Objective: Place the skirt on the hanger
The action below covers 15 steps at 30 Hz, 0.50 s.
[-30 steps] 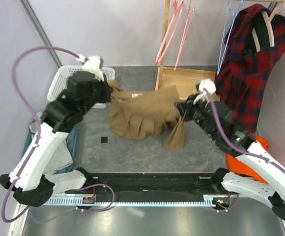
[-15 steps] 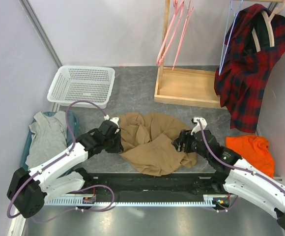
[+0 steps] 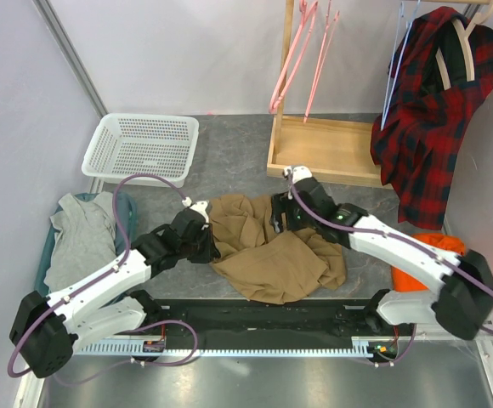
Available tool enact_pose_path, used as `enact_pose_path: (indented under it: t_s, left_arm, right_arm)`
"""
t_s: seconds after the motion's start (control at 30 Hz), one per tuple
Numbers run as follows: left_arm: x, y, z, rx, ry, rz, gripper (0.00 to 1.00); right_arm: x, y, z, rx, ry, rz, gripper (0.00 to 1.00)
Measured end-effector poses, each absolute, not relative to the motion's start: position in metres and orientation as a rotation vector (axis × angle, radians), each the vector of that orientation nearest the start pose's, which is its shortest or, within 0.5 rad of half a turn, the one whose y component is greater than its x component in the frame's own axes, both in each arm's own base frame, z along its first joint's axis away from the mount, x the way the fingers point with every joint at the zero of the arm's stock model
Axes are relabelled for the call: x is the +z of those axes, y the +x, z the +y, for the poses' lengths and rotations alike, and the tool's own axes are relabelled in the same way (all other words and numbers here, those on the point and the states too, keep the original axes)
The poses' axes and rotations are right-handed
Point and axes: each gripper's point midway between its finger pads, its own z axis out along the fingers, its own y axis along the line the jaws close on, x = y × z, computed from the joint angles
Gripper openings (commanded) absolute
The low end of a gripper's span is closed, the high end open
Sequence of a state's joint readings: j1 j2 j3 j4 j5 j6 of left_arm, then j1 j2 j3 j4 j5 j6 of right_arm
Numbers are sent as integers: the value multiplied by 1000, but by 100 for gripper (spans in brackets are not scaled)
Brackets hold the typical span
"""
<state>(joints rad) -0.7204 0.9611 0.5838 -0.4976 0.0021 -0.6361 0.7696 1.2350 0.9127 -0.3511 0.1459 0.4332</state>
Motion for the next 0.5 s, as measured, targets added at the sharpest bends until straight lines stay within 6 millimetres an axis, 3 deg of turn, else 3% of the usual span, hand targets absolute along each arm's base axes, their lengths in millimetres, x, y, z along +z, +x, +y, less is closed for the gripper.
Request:
enact_pose_path:
  t_s: [0.13, 0.2, 0.3, 0.33, 0.43, 0.5]
  left_arm:
    - [82, 173, -185, -579, 95, 2541, 2]
    - [82, 174, -185, -575, 87, 2541, 2]
    - [81, 175, -183, -561, 71, 2538, 2]
    - [81, 176, -183, -556, 68, 2538, 2]
    - [78, 176, -182, -541, 62, 2546, 2]
    - [76, 177, -181, -526, 58, 2552, 2]
  right_arm:
    - [100, 251, 235, 373, -374, 2454, 82]
    - [89, 246, 232, 355, -394, 2496, 82]
    - [85, 242, 231, 354, -419, 2519, 69]
    - [83, 241, 232, 356, -430, 2525, 53]
    - [73, 237, 232, 358, -451, 2554, 32]
    - [68, 234, 231, 356, -461, 2569, 31]
